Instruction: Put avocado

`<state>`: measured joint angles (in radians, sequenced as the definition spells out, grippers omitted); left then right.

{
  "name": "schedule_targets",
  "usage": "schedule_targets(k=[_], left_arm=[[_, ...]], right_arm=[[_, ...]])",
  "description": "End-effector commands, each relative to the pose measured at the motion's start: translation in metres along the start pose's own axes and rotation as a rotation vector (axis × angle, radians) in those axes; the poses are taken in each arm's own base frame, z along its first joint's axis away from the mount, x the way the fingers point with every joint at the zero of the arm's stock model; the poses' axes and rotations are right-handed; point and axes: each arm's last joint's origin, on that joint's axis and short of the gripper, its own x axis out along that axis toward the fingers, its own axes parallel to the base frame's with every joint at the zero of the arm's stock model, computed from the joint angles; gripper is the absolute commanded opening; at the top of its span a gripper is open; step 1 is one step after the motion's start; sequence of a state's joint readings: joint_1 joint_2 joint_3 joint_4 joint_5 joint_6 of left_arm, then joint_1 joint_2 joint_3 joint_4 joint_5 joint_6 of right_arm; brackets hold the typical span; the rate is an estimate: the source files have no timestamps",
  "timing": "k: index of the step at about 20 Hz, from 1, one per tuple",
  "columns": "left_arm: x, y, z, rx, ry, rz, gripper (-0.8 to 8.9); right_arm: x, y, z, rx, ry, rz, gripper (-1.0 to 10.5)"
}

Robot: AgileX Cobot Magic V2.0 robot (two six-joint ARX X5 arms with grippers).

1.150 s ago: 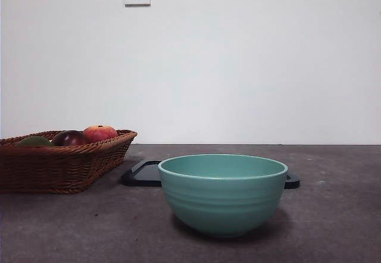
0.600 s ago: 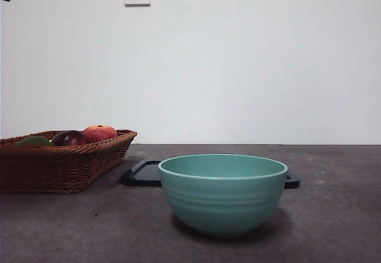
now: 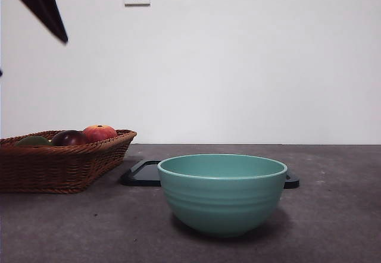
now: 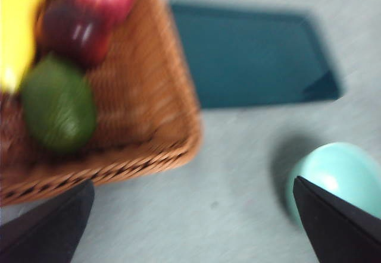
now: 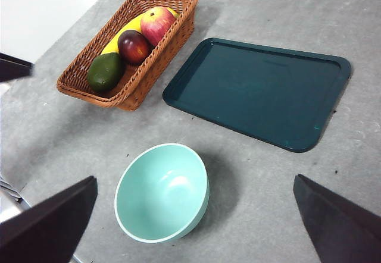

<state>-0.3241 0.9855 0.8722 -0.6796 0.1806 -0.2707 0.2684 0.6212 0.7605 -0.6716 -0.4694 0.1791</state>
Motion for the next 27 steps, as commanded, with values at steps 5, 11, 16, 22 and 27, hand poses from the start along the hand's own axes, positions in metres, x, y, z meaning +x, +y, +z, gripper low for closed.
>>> schedule_targets(k=[5, 11, 16, 22, 27], left_arm=[[0.044, 0.012, 0.044, 0.050, 0.209, 0.214, 6.19], [0.082, 0.025, 0.076, 0.044, 0.302, 0.268, 6.19], [0.098, 0.041, 0.091, 0.014, 0.316, 0.293, 6.19], [0.133, 0.057, 0.084, -0.001, 0.402, 0.300, 6.15], [0.159, 0.066, 0.075, -0.011, 0.469, 0.302, 6.04]], right_arm=[[-0.001, 0.002, 0.003, -0.014, -0.010, 0.021, 6.0], [-0.001, 0.003, 0.003, -0.013, -0.006, 0.038, 6.0], [-0.001, 0.003, 0.003, -0.012, -0.004, 0.038, 6.0], [-0.001, 0.003, 0.003, -0.012, -0.004, 0.037, 6.0], [-0.001, 0.003, 0.003, -0.012, -0.004, 0.037, 6.0]])
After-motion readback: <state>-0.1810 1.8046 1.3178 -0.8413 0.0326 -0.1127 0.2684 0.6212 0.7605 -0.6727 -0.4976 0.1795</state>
